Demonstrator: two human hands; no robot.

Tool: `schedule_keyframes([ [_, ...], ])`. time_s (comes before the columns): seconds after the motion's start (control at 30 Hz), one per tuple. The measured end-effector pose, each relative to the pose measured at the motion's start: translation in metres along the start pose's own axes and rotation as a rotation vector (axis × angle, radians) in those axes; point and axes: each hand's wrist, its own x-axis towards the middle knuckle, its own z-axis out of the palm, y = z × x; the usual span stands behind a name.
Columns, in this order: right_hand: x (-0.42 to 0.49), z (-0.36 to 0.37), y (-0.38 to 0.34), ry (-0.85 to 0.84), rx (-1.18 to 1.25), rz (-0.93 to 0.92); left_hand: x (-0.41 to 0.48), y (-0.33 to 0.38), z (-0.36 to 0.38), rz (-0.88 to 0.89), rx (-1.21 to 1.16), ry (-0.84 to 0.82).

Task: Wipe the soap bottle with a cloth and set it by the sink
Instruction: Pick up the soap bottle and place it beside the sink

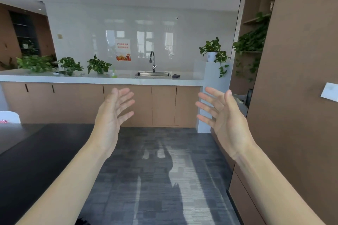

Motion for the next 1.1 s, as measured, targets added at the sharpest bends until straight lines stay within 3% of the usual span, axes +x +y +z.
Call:
schedule_keyframes([
  [0.37,0.181,0.001,0.08,-0.007,0.029,-0.045,0.173,-0.091,-0.004,0.045,0.035,0.025],
  [0.77,0.459,-0.012,0.179,-0.063,0.076,-0.087,0.435,-0.198,0.007,0.119,0.025,0.076],
  [1.1,0.672,0.022,0.292,-0.138,0.134,-0.04,0.631,-0.282,-0.047,0.188,0.077,0.148],
])
